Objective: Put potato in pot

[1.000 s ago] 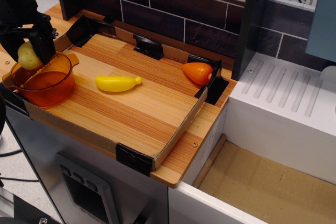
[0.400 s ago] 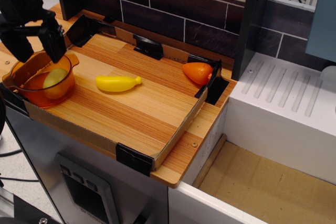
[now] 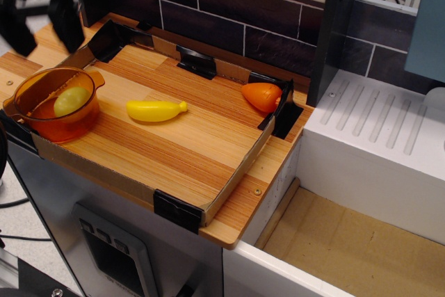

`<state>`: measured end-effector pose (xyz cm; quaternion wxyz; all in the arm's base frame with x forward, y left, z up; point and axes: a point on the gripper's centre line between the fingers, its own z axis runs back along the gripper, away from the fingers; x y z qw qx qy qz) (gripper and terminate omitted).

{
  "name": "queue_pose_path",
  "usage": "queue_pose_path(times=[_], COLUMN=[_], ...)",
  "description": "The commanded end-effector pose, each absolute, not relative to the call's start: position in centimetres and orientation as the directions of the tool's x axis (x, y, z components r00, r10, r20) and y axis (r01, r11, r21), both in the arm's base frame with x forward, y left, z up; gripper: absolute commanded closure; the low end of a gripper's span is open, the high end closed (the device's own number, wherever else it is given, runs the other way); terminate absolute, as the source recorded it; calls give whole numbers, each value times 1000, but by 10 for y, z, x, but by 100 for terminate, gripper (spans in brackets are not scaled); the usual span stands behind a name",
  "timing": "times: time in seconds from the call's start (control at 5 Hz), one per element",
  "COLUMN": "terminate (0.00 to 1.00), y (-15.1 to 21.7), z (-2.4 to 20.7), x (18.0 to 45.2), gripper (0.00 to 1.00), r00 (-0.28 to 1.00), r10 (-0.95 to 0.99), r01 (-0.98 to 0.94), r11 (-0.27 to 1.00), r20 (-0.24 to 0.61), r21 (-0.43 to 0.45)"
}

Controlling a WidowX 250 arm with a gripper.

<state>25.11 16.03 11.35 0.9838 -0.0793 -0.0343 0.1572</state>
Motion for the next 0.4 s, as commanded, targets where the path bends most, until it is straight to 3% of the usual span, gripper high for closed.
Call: queue_pose_path(times=[0.0,0.2], terminate=[0,100], y=[161,161], z=[163,163], x=[272,272], gripper=[0,0], r00=[927,927], r10=[366,366], r01=[-357,-357], r11=[928,928], r20=[85,85], r21=[-102,-102])
